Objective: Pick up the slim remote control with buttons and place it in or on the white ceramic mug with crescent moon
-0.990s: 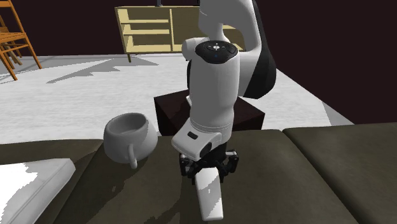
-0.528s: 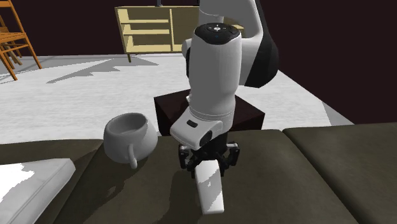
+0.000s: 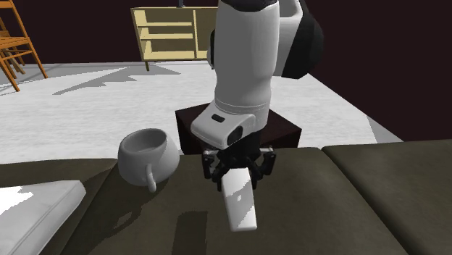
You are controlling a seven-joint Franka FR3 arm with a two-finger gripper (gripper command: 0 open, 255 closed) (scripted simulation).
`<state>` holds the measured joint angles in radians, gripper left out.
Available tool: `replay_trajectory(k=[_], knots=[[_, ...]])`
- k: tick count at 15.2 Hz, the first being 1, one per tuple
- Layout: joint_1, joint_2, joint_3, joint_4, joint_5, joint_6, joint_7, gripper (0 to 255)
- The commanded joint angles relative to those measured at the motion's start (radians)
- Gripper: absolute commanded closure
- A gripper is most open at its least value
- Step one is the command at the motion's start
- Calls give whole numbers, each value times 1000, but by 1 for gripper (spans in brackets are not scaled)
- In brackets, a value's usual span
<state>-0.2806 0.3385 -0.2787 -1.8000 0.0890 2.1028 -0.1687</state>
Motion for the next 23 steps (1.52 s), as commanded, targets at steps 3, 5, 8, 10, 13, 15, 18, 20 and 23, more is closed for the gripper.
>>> replay_trajectory(k=[3, 5, 8, 10, 13, 15, 18, 20, 23], knots=[[3, -23, -3, 25, -8, -48, 6, 255], [3, -33, -4, 40, -12, -71, 8, 255], [4, -46, -6, 63, -17, -107, 11, 255], [5, -54, -7, 79, -19, -131, 12, 255], [5, -64, -8, 106, -23, -168, 14, 255], [5, -70, -9, 126, -25, -193, 15, 255], [5, -77, -10, 157, -28, -231, 17, 255], [5, -80, -10, 170, -29, -246, 17, 255], [-25, -127, -34, 105, -38, -227, -37, 255]])
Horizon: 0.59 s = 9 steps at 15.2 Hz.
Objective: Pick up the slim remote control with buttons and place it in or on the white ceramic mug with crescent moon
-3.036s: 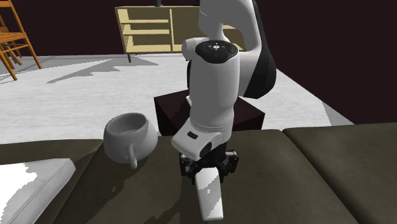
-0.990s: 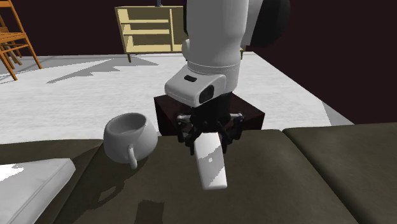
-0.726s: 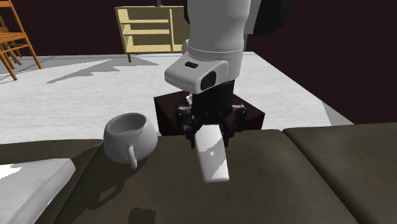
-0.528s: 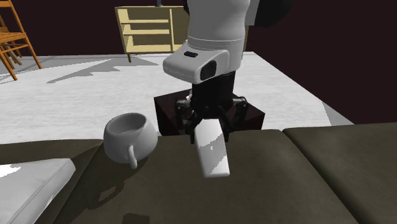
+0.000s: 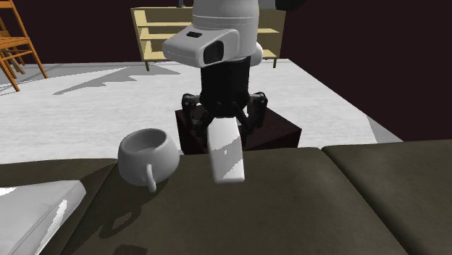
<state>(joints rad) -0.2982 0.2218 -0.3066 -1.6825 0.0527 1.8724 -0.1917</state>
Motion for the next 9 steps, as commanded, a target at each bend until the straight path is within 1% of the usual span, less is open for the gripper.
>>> replay_trajectory(k=[1, 9], knots=[[-18, -24, -14, -31, -5, 8, -32, 255], [-107, -104, -86, -135, -26, 36, -191, 255]])
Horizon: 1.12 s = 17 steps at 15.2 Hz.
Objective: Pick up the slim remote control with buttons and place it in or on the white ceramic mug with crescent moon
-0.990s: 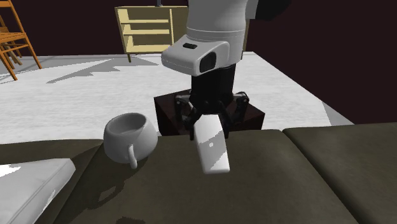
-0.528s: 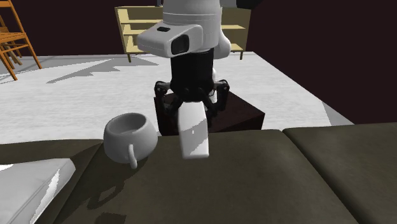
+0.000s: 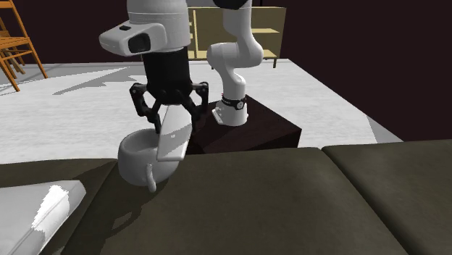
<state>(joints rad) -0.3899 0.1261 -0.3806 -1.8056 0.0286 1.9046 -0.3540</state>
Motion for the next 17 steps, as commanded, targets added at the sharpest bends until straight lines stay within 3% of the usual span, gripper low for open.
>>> replay_trajectory(k=[1, 7, 17], knots=[[-27, -14, -22, -19, -4, 6, -50, 255], [-105, -28, -85, -38, -6, 12, -190, 255], [-108, 10, -83, -130, 14, 139, -202, 255]])
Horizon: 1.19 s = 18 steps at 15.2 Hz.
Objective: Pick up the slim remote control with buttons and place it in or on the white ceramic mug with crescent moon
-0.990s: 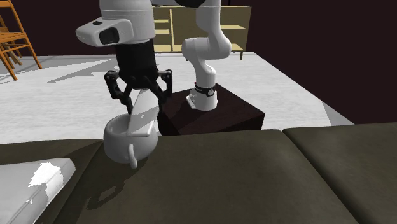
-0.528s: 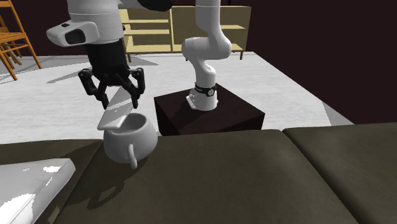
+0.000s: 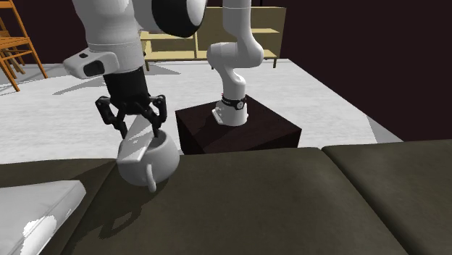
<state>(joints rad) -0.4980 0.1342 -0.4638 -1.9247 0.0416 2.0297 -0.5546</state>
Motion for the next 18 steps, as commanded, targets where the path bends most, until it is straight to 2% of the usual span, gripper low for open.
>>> replay_trajectory(k=[1, 4, 11, 12, 17, 18], knots=[[-1, 7, 1, -19, 4, 26, -3, 255], [-2, 21, 2, -40, 12, 60, -8, 255], [-2, 21, 2, -40, 12, 60, -8, 255], [-2, 20, 2, -41, 12, 60, -7, 0], [-2, 21, 2, -40, 12, 60, -8, 0], [-1, 8, 1, -20, 5, 29, -3, 0]])
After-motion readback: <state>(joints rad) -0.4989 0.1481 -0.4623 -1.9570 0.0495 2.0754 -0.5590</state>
